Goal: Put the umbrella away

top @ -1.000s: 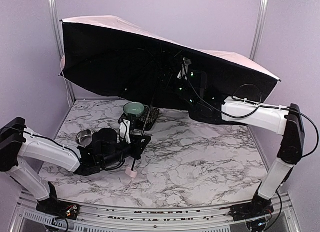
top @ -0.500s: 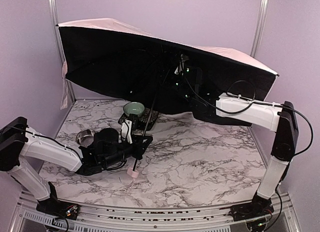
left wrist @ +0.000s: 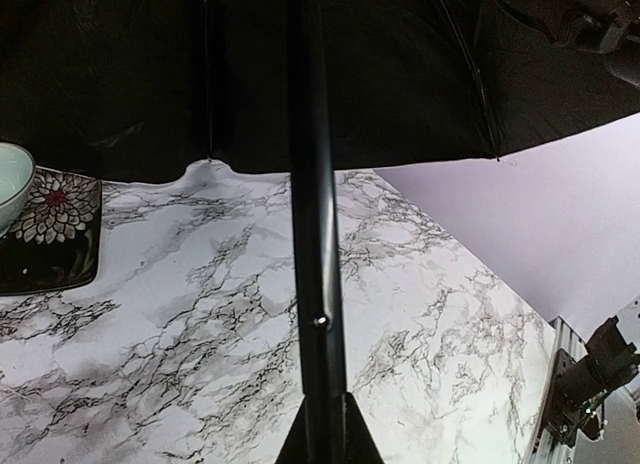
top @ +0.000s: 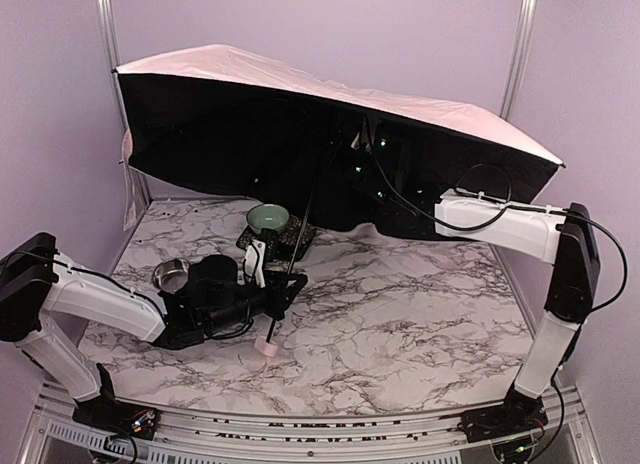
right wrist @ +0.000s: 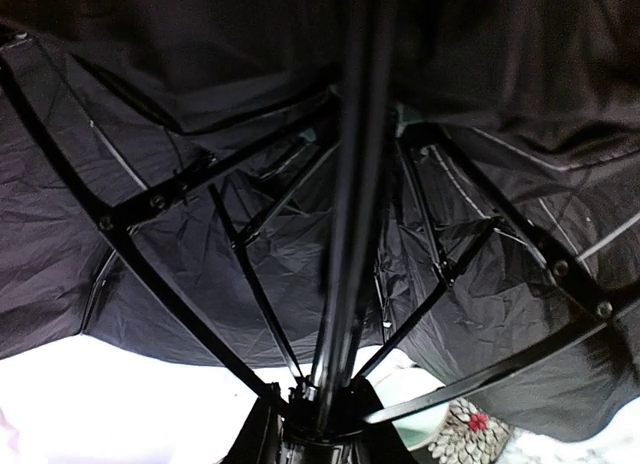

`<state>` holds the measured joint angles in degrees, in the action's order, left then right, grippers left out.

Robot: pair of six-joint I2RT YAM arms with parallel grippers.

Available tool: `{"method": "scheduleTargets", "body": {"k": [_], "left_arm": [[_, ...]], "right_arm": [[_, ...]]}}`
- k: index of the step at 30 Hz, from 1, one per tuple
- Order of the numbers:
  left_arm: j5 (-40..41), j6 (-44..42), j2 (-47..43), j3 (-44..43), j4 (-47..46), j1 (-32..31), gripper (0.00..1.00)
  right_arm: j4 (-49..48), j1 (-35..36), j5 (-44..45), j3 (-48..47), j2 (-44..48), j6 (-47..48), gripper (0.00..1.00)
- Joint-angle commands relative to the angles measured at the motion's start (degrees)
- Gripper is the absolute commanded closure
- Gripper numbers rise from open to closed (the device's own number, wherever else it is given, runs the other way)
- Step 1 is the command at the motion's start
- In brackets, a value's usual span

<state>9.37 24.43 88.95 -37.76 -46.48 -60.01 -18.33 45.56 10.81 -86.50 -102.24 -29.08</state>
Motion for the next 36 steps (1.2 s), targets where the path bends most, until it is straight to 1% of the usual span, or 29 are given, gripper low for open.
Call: {"method": "scheduleTargets", "body": {"k": [1, 3, 6, 7, 10, 12, 16, 22, 27, 30, 31, 33, 36], "left_arm": [[-4.98, -3.81, -2.76, -3.79, -10.63, 2.51, 1.00], [-5.99, -4.95, -3.40, -3.69, -12.50, 3.03, 1.00], [-7.72, -7.21, -4.31, -3.46, -16.13, 3.27, 1.00], [-8.92, -8.30, -4.57, -3.28, -17.28, 3.31, 1.00], [-8.94, -10.35, -5.65, -2.05, -20.37, 3.23, 1.00], [-9.34, -12.18, -6.97, -0.75, -23.09, 3.26, 1.00], [-9.74, -14.76, -10.06, 0.54, -24.25, 3.27, 1.00], [-11.99, -11.51, -9.19, 0.84, -30.78, 3.23, 1.00], [-12.84, -8.25, -7.76, 0.40, -37.22, 3.41, 1.00], [-12.91, -8.71, -7.56, -1.07, -36.28, 3.53, 1.00], [-13.23, -8.32, -7.45, -1.01, -37.52, 3.54, 1.00], [-15.18, -7.72, -7.23, -1.50, -39.58, 3.58, 1.00], [-15.65, -6.29, -6.60, -3.27, -38.77, 3.58, 1.00]], "right_arm": [[1.92, 1.99, -19.84, 3.09, 2.18, 9.53, 0.91], [2.81, 4.52, -22.87, 5.04, 3.50, 11.56, 0.91], [0.71, 6.79, -24.81, 9.87, 6.00, 12.29, 0.89], [-0.21, 7.05, -24.56, 11.84, 7.25, 11.96, 0.88], [-2.81, 7.65, -22.83, 17.37, 10.96, 12.90, 0.88], [-0.85, 7.86, -21.79, 18.55, 11.74, 14.16, 0.87], [2.13, 9.04, -20.15, 20.85, 11.92, 17.26, 0.86], [2.48, 11.95, -19.03, 22.69, 10.49, 21.00, 0.84], [0.97, 12.99, -16.56, 26.50, 11.26, 21.12, 0.83], [-0.27, 12.97, -14.80, 29.28, 12.18, 21.26, 0.83], [-0.41, 13.00, -13.75, 30.17, 12.47, 21.25, 0.83], [0.36, 12.99, -12.40, 30.88, 12.39, 21.36, 0.82], [1.43, 13.33, -11.24, 30.80, 11.00, 21.58, 0.82]]}}
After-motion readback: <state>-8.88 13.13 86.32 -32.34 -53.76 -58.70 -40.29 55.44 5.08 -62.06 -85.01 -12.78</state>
